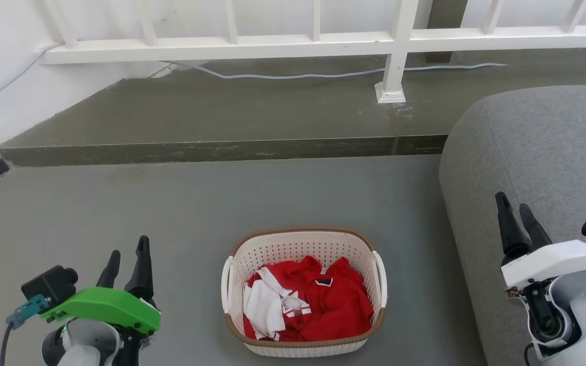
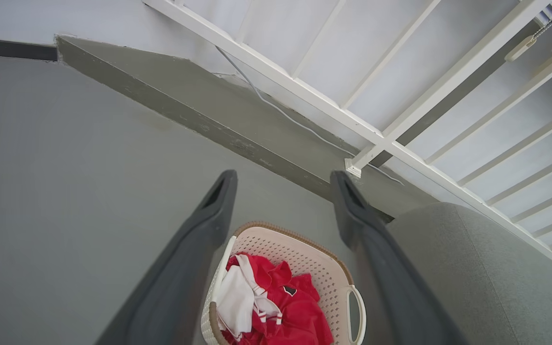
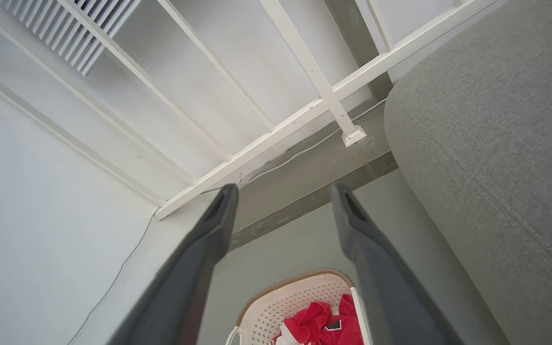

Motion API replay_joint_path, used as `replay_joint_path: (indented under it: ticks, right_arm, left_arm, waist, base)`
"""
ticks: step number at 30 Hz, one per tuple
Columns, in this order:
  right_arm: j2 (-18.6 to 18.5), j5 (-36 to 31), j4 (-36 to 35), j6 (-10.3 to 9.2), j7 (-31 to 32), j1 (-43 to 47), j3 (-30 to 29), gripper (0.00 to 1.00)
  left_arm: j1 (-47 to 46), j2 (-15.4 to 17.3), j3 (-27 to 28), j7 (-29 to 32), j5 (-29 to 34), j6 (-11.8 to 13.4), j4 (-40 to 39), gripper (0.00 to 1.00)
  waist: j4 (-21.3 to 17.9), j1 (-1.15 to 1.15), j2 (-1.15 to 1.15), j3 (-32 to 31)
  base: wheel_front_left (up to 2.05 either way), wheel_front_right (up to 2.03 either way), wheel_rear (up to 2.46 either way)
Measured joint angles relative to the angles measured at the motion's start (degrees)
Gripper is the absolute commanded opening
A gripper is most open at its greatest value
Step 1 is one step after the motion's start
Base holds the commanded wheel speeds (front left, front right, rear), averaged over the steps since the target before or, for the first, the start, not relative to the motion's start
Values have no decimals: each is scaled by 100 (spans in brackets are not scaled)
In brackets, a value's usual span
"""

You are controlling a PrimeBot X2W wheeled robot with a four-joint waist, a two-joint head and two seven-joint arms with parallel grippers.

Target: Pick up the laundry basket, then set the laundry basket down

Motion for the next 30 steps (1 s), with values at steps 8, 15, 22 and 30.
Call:
replay_joint_path:
  ticks: [8, 15, 22, 30]
  right_arm:
    - [-40, -570, 110, -101, -144, -2, 142, 100]
    - [-57, -993, 198, -158, -293, -16, 259, 100]
    - [-58, -1352, 227, -199, -398, -100, 354, 100]
    - [-104, -1929, 278, -201, -553, -132, 487, 100]
  left_arm:
    - [-7, -90, -59, -156, 452, 103, 197, 100]
    - [-120, -114, -115, -289, 989, 181, 345, 100]
    - [-214, -116, -186, -358, 1383, 268, 449, 100]
    - [-351, -135, -309, -520, 1933, 374, 545, 100]
  waist:
    - [3, 0, 0, -17]
    - [6, 0, 0, -18]
    - [-8, 0, 0, -4]
    - [-31, 0, 0, 37]
  base:
    - [0, 0, 0]
    - [0, 0, 0]
    - [0, 0, 0]
    - [0, 0, 0]
